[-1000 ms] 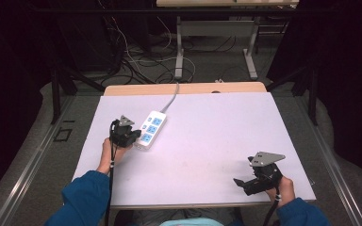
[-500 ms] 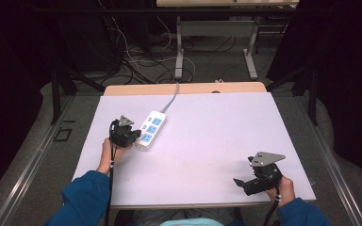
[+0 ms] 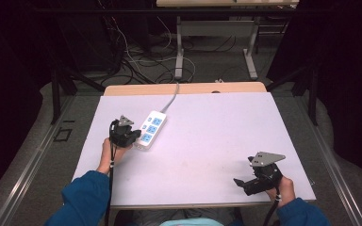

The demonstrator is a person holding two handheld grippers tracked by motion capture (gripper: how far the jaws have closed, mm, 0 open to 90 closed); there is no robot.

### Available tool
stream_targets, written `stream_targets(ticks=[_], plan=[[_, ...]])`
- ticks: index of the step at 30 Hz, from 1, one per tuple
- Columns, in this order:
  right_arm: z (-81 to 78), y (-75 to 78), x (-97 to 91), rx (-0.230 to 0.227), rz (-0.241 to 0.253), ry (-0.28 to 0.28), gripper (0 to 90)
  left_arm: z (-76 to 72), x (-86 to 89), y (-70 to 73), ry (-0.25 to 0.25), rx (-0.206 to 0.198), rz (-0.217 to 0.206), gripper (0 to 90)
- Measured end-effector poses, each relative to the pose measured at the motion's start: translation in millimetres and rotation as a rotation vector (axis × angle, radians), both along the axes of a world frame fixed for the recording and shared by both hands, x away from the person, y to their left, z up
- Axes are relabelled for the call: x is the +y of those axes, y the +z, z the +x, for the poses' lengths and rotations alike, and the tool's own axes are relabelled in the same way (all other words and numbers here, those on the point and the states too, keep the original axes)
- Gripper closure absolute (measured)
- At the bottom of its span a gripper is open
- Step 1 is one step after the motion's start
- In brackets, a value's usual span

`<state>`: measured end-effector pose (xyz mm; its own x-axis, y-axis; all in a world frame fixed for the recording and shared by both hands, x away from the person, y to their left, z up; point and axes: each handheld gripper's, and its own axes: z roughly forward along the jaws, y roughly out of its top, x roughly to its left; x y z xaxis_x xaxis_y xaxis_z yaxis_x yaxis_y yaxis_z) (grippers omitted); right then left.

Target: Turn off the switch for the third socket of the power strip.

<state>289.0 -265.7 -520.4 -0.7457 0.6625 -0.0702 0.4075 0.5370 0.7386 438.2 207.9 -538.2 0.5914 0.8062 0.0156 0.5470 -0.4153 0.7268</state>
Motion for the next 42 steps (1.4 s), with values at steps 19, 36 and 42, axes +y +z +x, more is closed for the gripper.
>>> stream_targets(ticks=[19,36,42], plan=[[-0.1,0.4,-0.2,0.005,-0.003,0.002,4.7,-0.1,-0.4,-0.1,-0.004,-0.01,0.007,90.0],[0.0,0.0,-0.1,-0.006,0.002,-0.002,4.7,-0.6,-1.3,0.4,-0.01,-0.011,0.022,90.0],[-0.1,0.1,-0.2,-0.006,0.002,-0.001,4.7,-0.6,-1.4,0.7,-0.012,-0.012,0.026,90.0]])
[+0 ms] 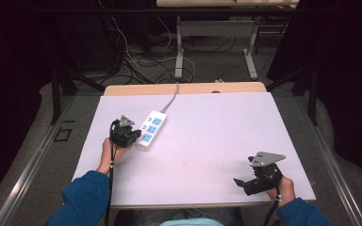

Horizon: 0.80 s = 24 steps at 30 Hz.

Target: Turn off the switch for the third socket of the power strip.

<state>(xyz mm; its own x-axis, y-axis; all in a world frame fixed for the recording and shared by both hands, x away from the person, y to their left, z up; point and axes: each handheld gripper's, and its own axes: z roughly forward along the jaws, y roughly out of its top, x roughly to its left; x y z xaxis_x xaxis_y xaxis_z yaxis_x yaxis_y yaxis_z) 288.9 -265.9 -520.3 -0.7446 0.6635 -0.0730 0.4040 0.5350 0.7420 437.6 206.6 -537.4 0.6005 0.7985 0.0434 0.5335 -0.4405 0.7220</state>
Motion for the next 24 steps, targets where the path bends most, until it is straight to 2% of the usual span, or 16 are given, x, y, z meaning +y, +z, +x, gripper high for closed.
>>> stream_targets(ticks=[11,14,24], plan=[[-0.1,0.6,-0.1,0.008,-0.007,0.004,4.7,-0.4,-0.4,0.1,0.002,0.0,0.003,90.0],[-0.2,0.1,0.6,-0.004,0.0,-0.003,4.7,-0.4,-0.6,0.0,0.003,-0.002,0.004,90.0],[-0.1,0.2,0.1,-0.003,-0.001,0.001,4.7,-0.6,-2.3,-0.3,-0.001,-0.009,0.003,90.0]])
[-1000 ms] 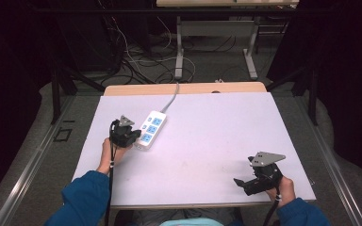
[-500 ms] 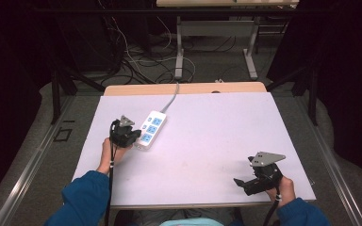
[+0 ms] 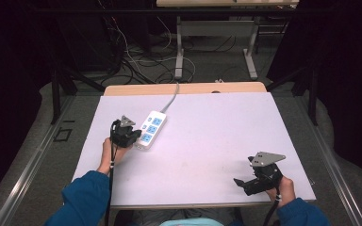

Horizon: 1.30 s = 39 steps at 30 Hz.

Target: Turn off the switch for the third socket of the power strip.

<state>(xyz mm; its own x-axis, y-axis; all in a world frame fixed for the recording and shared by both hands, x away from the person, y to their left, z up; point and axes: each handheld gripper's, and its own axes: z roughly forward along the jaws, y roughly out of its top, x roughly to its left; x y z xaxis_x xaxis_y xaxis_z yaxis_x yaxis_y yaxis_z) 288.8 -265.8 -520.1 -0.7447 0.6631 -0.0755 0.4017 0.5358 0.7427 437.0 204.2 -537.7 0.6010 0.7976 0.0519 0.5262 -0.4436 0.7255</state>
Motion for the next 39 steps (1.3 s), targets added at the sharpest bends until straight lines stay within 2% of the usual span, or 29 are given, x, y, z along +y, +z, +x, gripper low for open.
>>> stream_targets(ticks=[17,19,20,26,27,32,39], plan=[[0.0,0.7,-0.5,0.012,-0.007,0.003,4.7,-0.1,0.0,0.3,0.0,-0.001,0.0,90.0],[0.0,0.7,-0.5,0.012,-0.008,0.003,4.7,-1.1,0.8,2.0,0.004,-0.011,-0.016,90.0],[0.0,0.6,-0.5,0.01,-0.007,0.003,4.7,-1.1,0.2,2.9,0.003,-0.006,-0.004,90.0],[-0.1,0.0,0.1,-0.001,0.001,-0.004,4.7,-0.9,0.2,2.3,0.004,-0.008,-0.006,90.0],[-0.2,0.7,-0.4,0.011,-0.007,0.0,4.7,-0.9,0.2,2.4,0.004,-0.008,-0.006,90.0],[-0.2,0.9,-0.6,0.012,-0.007,0.004,4.7,-1.1,0.2,3.0,0.004,-0.006,-0.003,90.0],[-0.1,0.2,0.1,-0.003,0.001,-0.003,4.7,-1.1,0.6,2.8,0.009,-0.011,-0.006,90.0]])
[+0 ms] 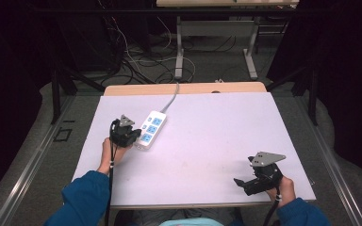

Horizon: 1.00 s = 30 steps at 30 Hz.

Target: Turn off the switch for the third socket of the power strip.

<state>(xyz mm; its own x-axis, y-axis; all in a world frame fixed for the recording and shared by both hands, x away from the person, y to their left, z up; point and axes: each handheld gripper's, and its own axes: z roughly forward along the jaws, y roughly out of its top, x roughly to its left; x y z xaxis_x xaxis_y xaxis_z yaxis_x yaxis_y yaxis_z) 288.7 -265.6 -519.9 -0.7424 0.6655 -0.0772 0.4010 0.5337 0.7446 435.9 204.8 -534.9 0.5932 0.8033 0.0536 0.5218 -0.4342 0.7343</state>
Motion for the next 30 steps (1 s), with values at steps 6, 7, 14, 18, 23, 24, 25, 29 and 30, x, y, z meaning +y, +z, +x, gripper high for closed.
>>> stream_targets(ticks=[6,7,14,18,23,24,25,29,30], plan=[[0.5,0.9,-1.3,0.005,-0.01,0.013,4.7,-1.3,2.3,4.1,0.012,-0.021,-0.023,89.7],[0.4,0.2,-0.9,-0.003,-0.001,0.008,4.7,-1.0,2.9,5.1,0.011,-0.023,-0.023,81.7],[-0.1,0.1,0.4,0.002,-0.001,0.003,4.7,-5.3,5.6,12.3,0.025,-0.01,-0.031,45.4],[-0.3,0.6,0.5,0.007,-0.002,0.008,4.7,-10.8,6.1,15.7,0.03,-0.011,-0.029,26.6],[0.7,0.1,0.0,-0.011,0.001,0.013,4.7,-20.3,8.0,21.1,0.032,-0.021,-0.026,14.2],[0.5,0.1,0.0,-0.01,0.002,0.012,4.7,-22.8,8.0,21.5,0.037,-0.016,-0.024,11.7],[-0.2,0.1,0.3,-0.005,0.006,0.007,4.7,-24.7,8.4,21.9,0.035,-0.014,-0.018,9.5],[-0.7,0.4,0.4,-0.006,0.005,0.003,4.7,-34.1,10.2,23.2,0.045,-0.005,-0.001,1.8],[-0.4,0.2,0.3,-0.006,0.006,0.007,4.7,-35.5,11.3,23.9,0.045,-0.008,0.007,0.9]])
